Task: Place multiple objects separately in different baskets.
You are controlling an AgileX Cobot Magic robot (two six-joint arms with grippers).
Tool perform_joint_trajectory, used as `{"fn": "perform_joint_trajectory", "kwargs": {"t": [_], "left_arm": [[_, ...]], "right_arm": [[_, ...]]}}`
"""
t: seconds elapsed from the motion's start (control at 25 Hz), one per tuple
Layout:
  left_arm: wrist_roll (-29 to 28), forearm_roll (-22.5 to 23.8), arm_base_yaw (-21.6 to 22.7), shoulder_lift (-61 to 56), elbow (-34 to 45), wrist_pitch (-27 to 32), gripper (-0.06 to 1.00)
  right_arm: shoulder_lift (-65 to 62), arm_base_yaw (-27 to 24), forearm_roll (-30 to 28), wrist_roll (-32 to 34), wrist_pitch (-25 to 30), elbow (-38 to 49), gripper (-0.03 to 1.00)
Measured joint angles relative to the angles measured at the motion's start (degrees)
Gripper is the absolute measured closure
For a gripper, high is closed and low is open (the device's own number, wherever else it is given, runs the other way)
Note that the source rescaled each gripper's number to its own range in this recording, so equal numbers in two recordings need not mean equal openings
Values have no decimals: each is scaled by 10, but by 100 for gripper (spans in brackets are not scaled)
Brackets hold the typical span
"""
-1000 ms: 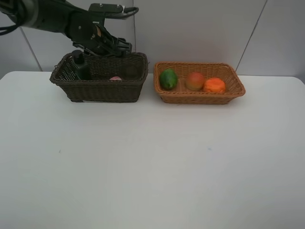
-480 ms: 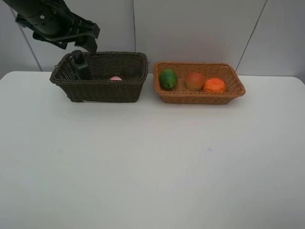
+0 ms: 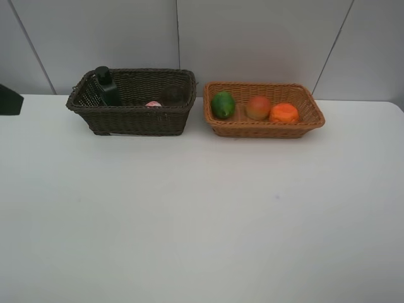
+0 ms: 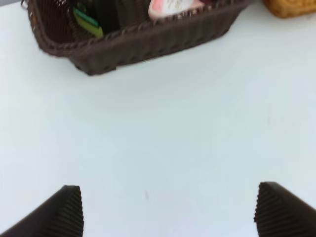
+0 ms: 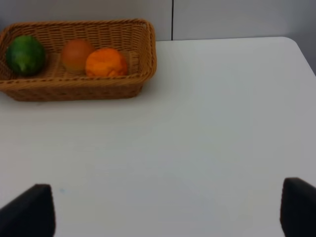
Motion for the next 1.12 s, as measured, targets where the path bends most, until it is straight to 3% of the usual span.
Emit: {"fn": "perform_joint_trajectory", "kwargs": {"t": [0.2,0.48,0.72,1.12], "left_arm": [[2,-1,0,-121,46,36,4],[2,-4,0,-268,104,135,4],[2,-28,0,-367,135,189,4],[9,-25,11,-455,139,181,4]], "right_arm": [[0,0,0,0,0,0,-2],[0,0,0,0,0,0,-2],[0,0,0,0,0,0,-2],[0,0,0,0,0,0,-2]]}}
